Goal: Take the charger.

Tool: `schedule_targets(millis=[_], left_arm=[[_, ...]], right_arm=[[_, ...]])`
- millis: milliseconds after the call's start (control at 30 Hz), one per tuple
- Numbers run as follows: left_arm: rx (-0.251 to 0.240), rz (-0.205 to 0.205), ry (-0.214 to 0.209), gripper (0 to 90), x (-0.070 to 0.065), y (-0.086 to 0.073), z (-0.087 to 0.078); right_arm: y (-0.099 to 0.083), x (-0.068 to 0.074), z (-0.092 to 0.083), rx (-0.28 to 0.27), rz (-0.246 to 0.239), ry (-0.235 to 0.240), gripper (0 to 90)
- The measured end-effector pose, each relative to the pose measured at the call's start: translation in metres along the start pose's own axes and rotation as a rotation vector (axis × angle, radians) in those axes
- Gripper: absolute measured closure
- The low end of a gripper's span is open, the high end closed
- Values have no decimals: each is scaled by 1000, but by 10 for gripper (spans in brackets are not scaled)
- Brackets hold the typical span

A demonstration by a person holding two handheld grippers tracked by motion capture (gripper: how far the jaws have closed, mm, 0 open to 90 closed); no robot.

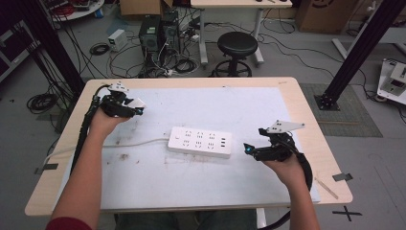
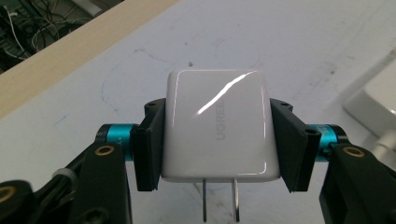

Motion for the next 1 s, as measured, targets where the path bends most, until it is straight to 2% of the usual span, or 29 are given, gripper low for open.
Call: schedule_targets(millis=[100, 133, 200, 267, 433, 500, 533, 600, 700, 733, 1000], left_arm=[[-20, 30, -9, 425, -18, 2, -24], [-20, 30, -9, 425, -18, 2, -24], [-39, 49, -11, 425, -31, 2, -37], [-44, 58, -15, 425, -35, 1, -41], [-75, 92, -43, 425, -55, -3, -59], [-75, 92, -43, 425, -55, -3, -59], [-91, 117, -66, 425, -68, -8, -67], [-91, 117, -66, 425, -68, -8, -67], [-106, 132, -83, 425, -76, -14, -70], [-112, 135, -97, 425, -81, -17, -69], [-116, 160, -120, 425, -92, -20, -62]], right_arm=[[7, 3, -5, -9, -16, 14, 163], [8, 3, -6, -11, -18, 18, 163], [11, 3, -7, -17, -30, 20, 163], [12, 3, -8, -24, -37, 22, 162], [16, 5, -10, -26, -45, 25, 162], [16, 5, -10, -28, -47, 25, 162], [16, 7, -10, -27, -47, 27, 163], [15, 7, -10, -29, -48, 29, 163], [13, 8, -11, -28, -45, 27, 163], [13, 8, -11, -29, -47, 27, 163], [14, 9, -11, -23, -53, 28, 163]])
Point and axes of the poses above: each handheld gripper's, and its own axes: z roughly forward along the jaws, y roughly out of its top, x roughly to its left, the point moved 4 cm from there along z, roughly forward along the jaws
